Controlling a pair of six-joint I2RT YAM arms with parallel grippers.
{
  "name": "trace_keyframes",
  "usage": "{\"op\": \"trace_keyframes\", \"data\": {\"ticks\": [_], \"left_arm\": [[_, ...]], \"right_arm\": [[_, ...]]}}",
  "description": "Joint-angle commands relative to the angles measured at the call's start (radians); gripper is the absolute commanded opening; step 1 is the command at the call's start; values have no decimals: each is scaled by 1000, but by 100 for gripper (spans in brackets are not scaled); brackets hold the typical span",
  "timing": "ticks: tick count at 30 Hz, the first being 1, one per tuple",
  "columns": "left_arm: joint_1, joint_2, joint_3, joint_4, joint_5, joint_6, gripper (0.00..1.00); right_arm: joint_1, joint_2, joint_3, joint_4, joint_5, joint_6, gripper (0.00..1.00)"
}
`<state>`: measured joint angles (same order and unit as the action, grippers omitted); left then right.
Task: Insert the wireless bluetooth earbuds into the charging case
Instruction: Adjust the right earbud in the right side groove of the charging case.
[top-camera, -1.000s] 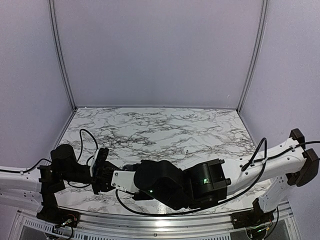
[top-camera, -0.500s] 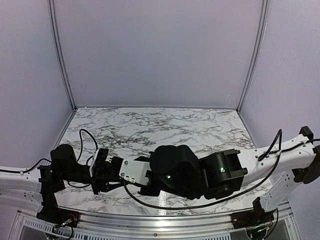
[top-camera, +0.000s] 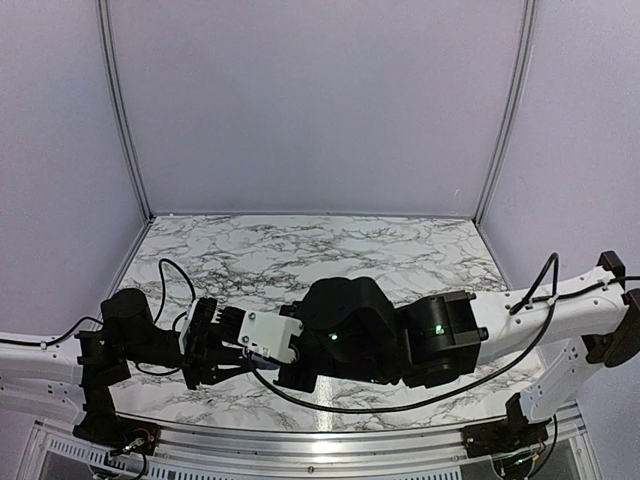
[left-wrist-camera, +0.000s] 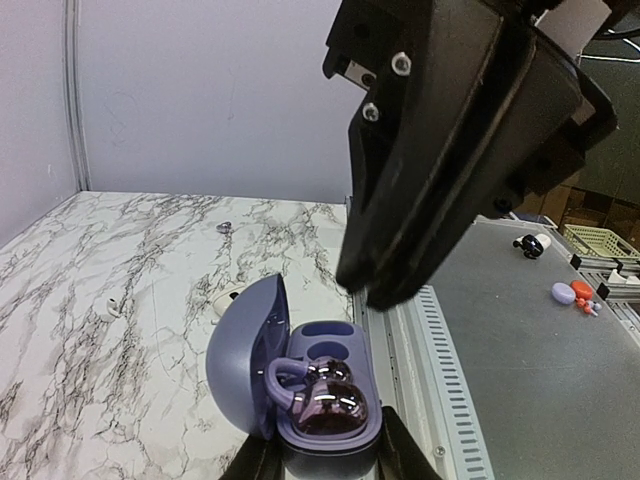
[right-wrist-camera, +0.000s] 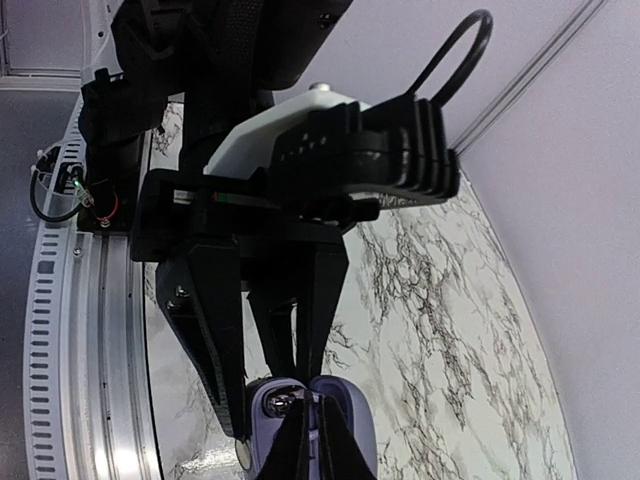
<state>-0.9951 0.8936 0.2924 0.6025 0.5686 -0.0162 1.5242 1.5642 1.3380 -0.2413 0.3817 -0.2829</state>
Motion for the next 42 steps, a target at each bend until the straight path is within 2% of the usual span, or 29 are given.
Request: {"op": "trace_keyframes", "data": {"ticks": [1,20,31,35,39,42], "left_arm": [[-4,-7,12,47,16,9,3],[-4,-39,-1,47,2,10,3],[-4,-35,-2,47,0,10,3],[-4,-31,-2,46,1,10,3],[-4,-23,-1,46,-3,42,3],[-4,-16,4,44,-6,50,3]], "right_arm": [[-10,34,13,15,-29,22,6],[-21,86,-11,-36,-74,54,2],[-19,58,-13,-54,-176,75,0],[-19,16,-7,-42,-190,90,5],[-33,-34,-13,-39,-179,145,18],[-69,-68,-50,-23,-229,208,20]]}}
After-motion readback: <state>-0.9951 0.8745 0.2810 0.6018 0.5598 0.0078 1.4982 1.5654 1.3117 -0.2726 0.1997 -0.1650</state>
